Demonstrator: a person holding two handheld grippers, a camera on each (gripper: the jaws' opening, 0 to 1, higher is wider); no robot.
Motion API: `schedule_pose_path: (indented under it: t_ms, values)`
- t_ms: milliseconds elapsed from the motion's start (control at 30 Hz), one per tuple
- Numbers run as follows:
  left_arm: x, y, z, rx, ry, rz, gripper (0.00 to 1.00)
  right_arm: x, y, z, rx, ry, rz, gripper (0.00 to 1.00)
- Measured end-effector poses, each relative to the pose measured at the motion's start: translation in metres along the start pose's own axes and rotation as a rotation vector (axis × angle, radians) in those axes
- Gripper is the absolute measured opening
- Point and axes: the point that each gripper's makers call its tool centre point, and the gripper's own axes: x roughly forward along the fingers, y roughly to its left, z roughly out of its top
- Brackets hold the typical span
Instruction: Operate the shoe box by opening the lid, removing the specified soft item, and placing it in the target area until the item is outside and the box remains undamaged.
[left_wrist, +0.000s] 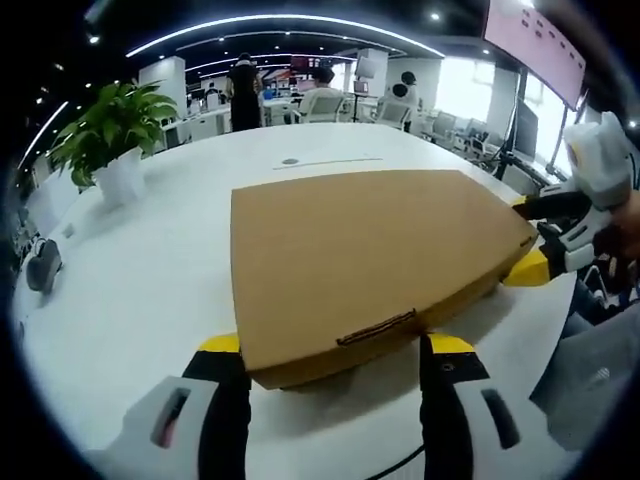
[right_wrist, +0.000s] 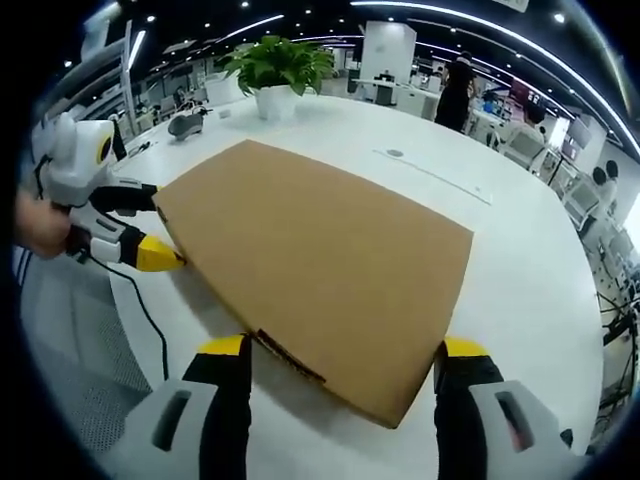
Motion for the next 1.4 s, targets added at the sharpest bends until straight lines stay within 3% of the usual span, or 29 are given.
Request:
schedule_pose_path:
  t_ms: [333,533,600,733,967,1033,1100,1267,1400]
  values:
    - [0.002,0.002,0.001,0.000,0.023,-0.016,0.68,0.001,0.001,0.000,0.011,0.015,-0.004,0.74]
    - [0.001,0.005,-0.001,0.030,0.030,-0.022,0.66,0.001,0.003,0.000,0.022,-0.029,-0.014,0.76]
    - [0.000,0.007,-0.003,0.043,0.035,-0.017,0.63,0.000,0.005,0.005,0.094,-0.068,0.003,0.77]
    - [-0.005,0.010,-0.004,0.045,0.024,-0.022,0.59,-0.004,0.003,0.001,0.085,-0.082,0.003,0.75]
    - [-0.017,0.008,-0.004,-0.013,-0.009,-0.056,0.62,-0.019,0.004,0.007,0.106,-0.138,0.020,0.77]
    - [-0.021,0.010,-0.001,-0.025,-0.033,-0.054,0.64,-0.023,0.003,0.007,0.118,-0.142,0.025,0.78]
    - [-0.028,0.008,0.006,-0.100,-0.090,-0.080,0.68,-0.026,0.004,0.007,0.133,-0.142,0.036,0.81]
    - [-0.037,0.017,0.008,-0.140,-0.111,-0.058,0.78,-0.038,0.001,0.012,0.133,-0.191,0.021,0.83]
    - [-0.040,0.020,0.004,-0.251,-0.091,-0.060,0.89,-0.043,0.003,0.007,0.218,-0.158,0.037,0.83]
